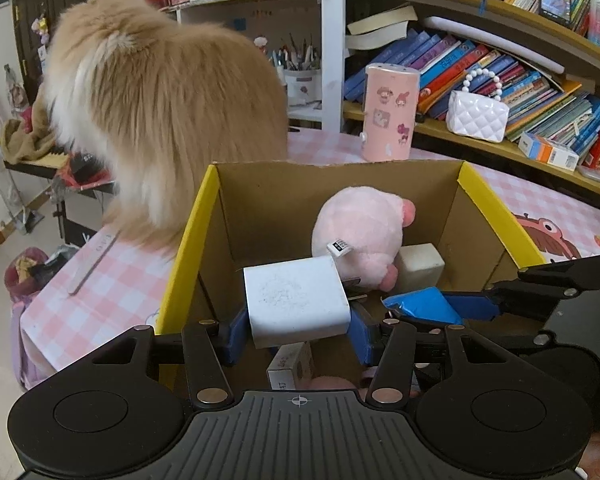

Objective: Organize objects

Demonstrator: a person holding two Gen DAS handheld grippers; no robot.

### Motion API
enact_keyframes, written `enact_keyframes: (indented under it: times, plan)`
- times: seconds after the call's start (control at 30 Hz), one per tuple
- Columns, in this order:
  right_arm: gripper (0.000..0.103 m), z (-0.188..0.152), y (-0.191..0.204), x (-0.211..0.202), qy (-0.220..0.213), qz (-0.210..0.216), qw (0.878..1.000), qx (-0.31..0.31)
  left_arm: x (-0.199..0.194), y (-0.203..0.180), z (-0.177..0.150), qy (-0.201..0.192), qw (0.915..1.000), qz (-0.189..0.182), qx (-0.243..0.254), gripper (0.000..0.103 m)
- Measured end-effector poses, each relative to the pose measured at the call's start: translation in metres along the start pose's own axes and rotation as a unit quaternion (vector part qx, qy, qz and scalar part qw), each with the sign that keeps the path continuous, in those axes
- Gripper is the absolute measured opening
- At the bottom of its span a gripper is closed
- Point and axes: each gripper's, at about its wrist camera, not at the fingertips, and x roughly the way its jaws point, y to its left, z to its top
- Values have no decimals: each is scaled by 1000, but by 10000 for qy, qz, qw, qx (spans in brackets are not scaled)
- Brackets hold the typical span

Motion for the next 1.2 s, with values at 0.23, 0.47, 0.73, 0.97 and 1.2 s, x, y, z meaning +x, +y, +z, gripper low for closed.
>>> enact_keyframes:
  times: [0.23, 0.47, 0.73, 0.97, 1.2]
  plan:
    - [28, 0, 0, -1, -24, -25, 10000, 15, 2, -2, 2, -48, 10000, -19, 27, 64]
    - [40, -1, 3, -8, -161, -76, 9998, 78, -14, 1, 3, -318, 9994, -96, -53, 73]
    - [43, -5, 10, -47, -627, -372, 9960, 523, -54, 12, 5, -806, 9964, -212, -147, 83]
    - [43, -20, 17, -96, -1060, -877, 9858, 967, -90, 18, 7, -1365, 9897, -375, -193, 94]
    - [49, -54, 23, -134, -1167, -1756, 9642, 1611, -109, 18, -12, -1368, 9884, -657, -100, 98]
